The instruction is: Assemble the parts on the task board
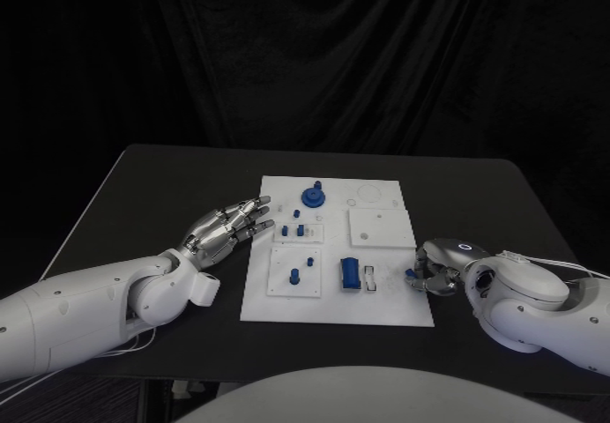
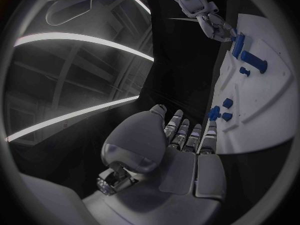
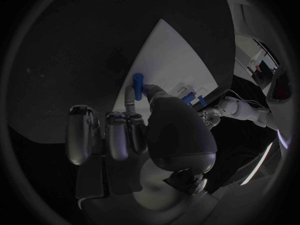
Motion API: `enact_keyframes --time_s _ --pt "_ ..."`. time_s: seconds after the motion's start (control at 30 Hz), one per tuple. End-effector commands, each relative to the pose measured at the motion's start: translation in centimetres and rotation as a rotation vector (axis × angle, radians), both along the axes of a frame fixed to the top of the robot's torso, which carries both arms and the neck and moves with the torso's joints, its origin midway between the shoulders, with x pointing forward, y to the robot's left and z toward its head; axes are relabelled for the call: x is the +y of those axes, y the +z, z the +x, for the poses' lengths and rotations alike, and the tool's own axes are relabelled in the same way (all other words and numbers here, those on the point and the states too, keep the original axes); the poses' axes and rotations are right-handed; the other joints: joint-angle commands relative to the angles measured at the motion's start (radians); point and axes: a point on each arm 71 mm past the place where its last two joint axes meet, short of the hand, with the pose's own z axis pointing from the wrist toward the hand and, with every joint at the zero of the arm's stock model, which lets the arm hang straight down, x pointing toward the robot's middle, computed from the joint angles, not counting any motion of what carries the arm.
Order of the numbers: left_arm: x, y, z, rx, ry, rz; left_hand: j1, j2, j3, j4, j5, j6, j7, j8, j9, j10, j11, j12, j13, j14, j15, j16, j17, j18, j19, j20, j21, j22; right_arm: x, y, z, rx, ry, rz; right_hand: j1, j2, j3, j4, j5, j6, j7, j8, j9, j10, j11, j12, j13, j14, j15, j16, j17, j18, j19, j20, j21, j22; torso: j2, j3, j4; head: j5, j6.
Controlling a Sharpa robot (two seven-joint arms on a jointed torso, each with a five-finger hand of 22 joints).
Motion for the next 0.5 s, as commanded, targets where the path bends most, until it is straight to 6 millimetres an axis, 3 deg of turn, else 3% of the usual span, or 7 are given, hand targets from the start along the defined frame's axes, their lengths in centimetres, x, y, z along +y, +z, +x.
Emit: enact_keyframes --time_s 0.03,0.23,0.5 --pt "-0.1 0.0 -0.1 0.0 -0.007 -0.017 0.01 -0.002 0.005 0.0 0.003 -0.001 0.005 0.004 0.0 0.0 0.005 0.001 0.0 0.0 0.001 0.0 0.0 0.011 0.001 0.006 0.0 -0.001 0.1 -0.1 -0.6 -0.012 -0.016 0.047 -0.001 -0.012 0.081 -0.065 0.01 0.008 -0.001 0.012 -0.006 0.104 -0.006 0.003 0.263 0.107 -0.004 0.003 0.263 0.003 0.043 -0.001 0.007 0.218 0.0 0.0001 0.0007 0.0 0.0" --pt "-0.1 0.0 -0.1 0.002 -0.007 -0.015 0.011 -0.003 0.006 0.0 0.002 -0.002 0.006 0.004 0.0 -0.001 0.006 0.001 0.0 0.0 0.001 0.0 0.0 0.011 0.001 0.006 0.0 -0.001 0.8 1.1 -0.8 -0.025 -0.051 0.178 -0.01 -0.02 0.117 -0.075 0.012 0.01 -0.002 0.019 -0.001 0.104 -0.007 0.003 0.263 0.107 -0.005 0.003 0.263 0.002 0.046 -0.002 0.012 0.22 0.0 -0.0002 0.001 -0.001 0.0" --pt "-0.2 0.0 -0.1 0.003 -0.009 -0.015 0.011 -0.003 0.007 -0.001 0.002 -0.002 0.006 0.004 0.0 -0.001 0.006 0.001 0.001 0.0 0.001 0.001 0.0 0.012 0.001 0.006 0.0 0.0 2.1 1.2 -0.7 0.037 -0.091 0.317 -0.057 -0.021 0.162 -0.056 0.021 0.003 0.002 0.018 0.001 0.104 -0.004 0.003 0.263 0.107 -0.003 0.003 0.263 0.005 0.039 0.0 -0.001 0.215 -0.001 -0.0008 0.0015 0.001 0.0"
